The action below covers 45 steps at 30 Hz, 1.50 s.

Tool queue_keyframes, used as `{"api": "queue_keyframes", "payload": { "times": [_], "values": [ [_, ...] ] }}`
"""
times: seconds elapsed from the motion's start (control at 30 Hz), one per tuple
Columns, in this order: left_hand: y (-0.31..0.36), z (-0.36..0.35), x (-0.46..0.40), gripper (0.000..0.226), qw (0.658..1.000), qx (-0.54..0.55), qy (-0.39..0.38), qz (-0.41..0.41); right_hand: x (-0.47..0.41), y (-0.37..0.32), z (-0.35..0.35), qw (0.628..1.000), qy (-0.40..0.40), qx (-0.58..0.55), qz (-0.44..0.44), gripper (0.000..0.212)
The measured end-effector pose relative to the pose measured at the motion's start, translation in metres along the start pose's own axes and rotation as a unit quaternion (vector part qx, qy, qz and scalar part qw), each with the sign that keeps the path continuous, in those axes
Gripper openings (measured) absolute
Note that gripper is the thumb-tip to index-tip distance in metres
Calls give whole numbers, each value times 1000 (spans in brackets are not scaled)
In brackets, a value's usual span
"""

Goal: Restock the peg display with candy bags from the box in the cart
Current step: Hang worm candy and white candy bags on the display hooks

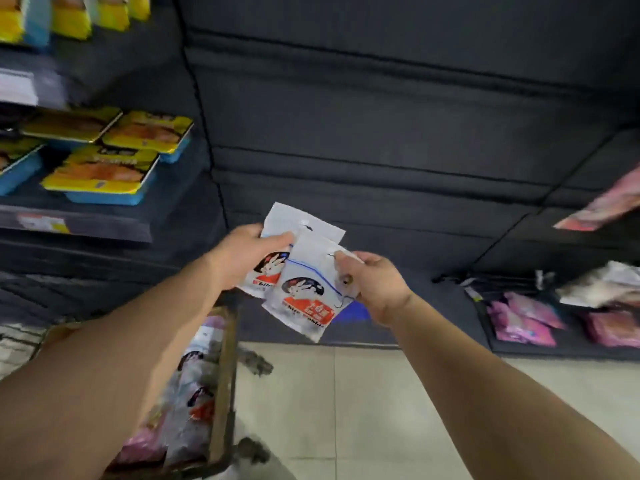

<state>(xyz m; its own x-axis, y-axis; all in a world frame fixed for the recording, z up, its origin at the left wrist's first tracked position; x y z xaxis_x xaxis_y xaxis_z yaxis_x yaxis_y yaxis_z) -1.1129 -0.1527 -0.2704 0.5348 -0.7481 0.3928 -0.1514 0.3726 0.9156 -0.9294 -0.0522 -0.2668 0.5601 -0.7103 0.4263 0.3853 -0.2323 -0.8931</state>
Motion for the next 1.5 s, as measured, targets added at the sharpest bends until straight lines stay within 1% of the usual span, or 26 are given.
{"api": "queue_keyframes", "payload": {
  "times": [0.07, 0.17, 0.27, 0.33, 0.37, 0.43, 0.57, 0.63, 0.7, 0.87, 1.0, 1.13, 1.27, 1.33, 1.43, 1.47, 1.5],
  "values": [
    [33, -77, 10, 11, 998, -18, -44, -35, 20, -9, 75, 999, 43, -8, 29, 20],
    [69, -207, 30, 5, 991, -42, -104, -77, 59, -4, 195, 993, 108, -10, 55, 20],
    [91, -335, 55, 2, 982, -30, -152, -104, 106, 13, 308, 982, 175, -16, 62, 20],
    [100, -420, 70, 4, 975, 2, -194, -104, 144, 29, 385, 970, 226, -59, 68, 17],
    [103, -449, 75, 4, 973, 22, -211, -96, 158, 35, 412, 965, 237, -81, 73, 17],
    [107, -498, 82, 11, 965, 56, -246, -75, 180, 48, 456, 954, 260, -126, 78, 21],
    [110, -602, 89, 28, 946, 60, -316, -40, 207, 83, 542, 924, 340, -162, 68, 25],
    [106, -644, 81, 38, 937, 61, -343, -18, 210, 102, 575, 901, 379, -202, 63, 24],
    [103, -681, 61, 43, 934, 59, -352, 1, 210, 117, 610, 878, 420, -224, 50, 21],
    [115, -769, -12, 47, 931, 80, -356, 26, 189, 125, 714, 835, 503, -220, 36, 16],
    [128, -836, -58, 41, 927, 74, -357, 82, 155, 116, 791, 817, 541, -198, 10, 16],
    [161, -896, -99, 42, 920, 70, -380, 69, 128, 95, 861, 790, 583, -189, 22, 19],
    [172, -934, -122, 41, 916, 53, -392, 61, 102, 94, 898, 787, 590, -184, 4, 20],
    [176, -949, -134, 40, 919, 53, -387, 60, 88, 94, 919, 784, 595, -177, -5, 31],
    [185, -967, -145, 40, 924, 59, -375, 51, 57, 106, 956, 796, 586, -154, -8, 62],
    [185, -972, -149, 39, 926, 60, -370, 51, 49, 102, 962, 802, 578, -147, -6, 68],
    [185, -976, -154, 38, 929, 63, -362, 53, 44, 94, 964, 807, 573, -144, -9, 68]
  ]
}}
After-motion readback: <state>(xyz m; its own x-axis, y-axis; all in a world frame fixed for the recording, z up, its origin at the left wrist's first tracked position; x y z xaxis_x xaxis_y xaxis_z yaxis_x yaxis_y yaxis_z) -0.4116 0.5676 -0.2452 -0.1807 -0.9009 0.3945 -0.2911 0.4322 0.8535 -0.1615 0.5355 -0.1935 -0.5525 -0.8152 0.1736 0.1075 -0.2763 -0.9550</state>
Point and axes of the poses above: each hand's wrist, its own x-axis away from the middle knuckle, its own z-axis out of the back of the hand, y = z × x, the point moved 8 cm from there along -x, towards the middle knuckle, and after that the axes turned 4 degrees about x, right-handed, at the moved point
